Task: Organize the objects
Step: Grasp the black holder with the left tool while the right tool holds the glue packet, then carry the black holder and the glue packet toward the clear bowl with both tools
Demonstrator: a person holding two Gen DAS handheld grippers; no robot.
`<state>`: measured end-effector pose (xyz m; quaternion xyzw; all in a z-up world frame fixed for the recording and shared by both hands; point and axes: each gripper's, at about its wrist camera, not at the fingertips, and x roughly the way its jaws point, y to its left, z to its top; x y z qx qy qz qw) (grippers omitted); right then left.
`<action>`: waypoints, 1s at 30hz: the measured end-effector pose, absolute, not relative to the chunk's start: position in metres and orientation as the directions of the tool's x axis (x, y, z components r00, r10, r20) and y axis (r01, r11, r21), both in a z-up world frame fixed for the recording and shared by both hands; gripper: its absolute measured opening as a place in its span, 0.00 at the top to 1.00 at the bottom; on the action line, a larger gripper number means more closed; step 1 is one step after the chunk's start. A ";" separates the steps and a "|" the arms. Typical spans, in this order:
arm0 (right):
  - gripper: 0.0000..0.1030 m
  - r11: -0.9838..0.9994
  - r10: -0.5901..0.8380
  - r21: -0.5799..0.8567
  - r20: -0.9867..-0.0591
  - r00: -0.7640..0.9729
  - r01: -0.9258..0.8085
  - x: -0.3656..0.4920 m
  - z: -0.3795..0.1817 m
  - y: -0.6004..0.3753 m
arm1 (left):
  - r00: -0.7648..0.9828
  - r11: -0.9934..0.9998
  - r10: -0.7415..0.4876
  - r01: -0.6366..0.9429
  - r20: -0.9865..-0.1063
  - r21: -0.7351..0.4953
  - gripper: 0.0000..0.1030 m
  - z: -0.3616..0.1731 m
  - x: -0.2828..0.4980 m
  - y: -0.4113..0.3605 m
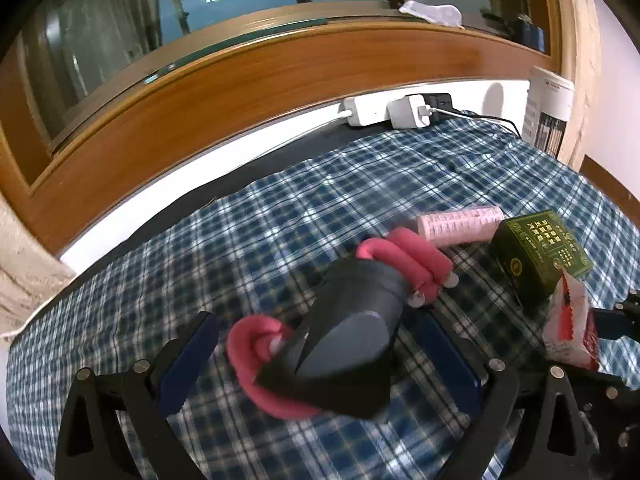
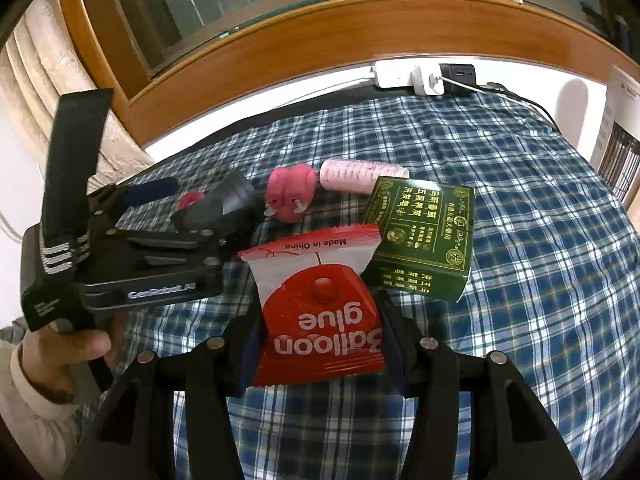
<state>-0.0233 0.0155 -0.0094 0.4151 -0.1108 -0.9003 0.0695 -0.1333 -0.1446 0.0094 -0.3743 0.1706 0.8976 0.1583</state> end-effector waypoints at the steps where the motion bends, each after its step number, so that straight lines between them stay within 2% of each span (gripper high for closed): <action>1: 0.49 -0.966 -0.218 0.257 -0.732 -0.645 0.034 -0.023 -0.009 0.016 | -0.670 -0.886 0.157 -0.419 -0.725 0.196 0.03 0.009 -0.135 -0.142; 10: 0.49 -0.965 -0.228 0.257 -0.730 -0.645 0.050 -0.022 -0.010 0.015 | -0.651 -0.849 0.179 -0.480 -0.737 0.218 0.35 -0.002 -0.136 -0.129; 12: 0.49 -0.966 -0.228 0.254 -0.728 -0.646 0.055 -0.021 -0.009 0.014 | -0.636 -0.847 0.190 -0.491 -0.748 0.202 0.46 -0.005 -0.135 -0.129; 20: 0.49 -0.962 -0.243 0.265 -0.706 -0.666 0.070 -0.017 -0.004 0.013 | -0.637 -0.877 0.235 -0.465 -0.734 0.123 0.46 0.002 -0.120 -0.140; 30: 0.49 -0.960 -0.258 0.262 -0.690 -0.676 0.099 -0.013 -0.001 0.007 | -0.690 -0.909 0.240 -0.407 -0.683 0.092 0.46 0.027 -0.083 -0.160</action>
